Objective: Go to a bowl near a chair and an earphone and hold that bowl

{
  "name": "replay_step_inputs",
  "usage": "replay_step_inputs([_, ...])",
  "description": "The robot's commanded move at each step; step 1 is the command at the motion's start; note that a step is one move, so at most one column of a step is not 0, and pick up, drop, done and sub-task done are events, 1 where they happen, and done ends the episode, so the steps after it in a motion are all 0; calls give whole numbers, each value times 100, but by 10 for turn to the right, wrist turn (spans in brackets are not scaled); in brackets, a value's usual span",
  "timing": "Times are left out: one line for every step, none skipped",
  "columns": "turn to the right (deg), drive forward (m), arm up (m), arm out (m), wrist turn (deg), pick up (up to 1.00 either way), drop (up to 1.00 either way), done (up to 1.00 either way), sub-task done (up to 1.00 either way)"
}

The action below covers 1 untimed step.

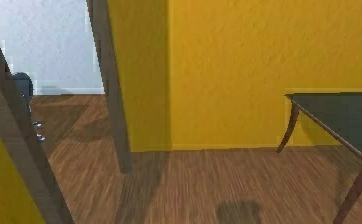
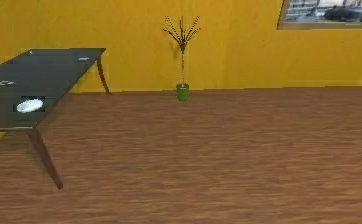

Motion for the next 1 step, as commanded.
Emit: replay_step_inputs([0, 20, 0, 0, 0, 0, 0, 0, 0])
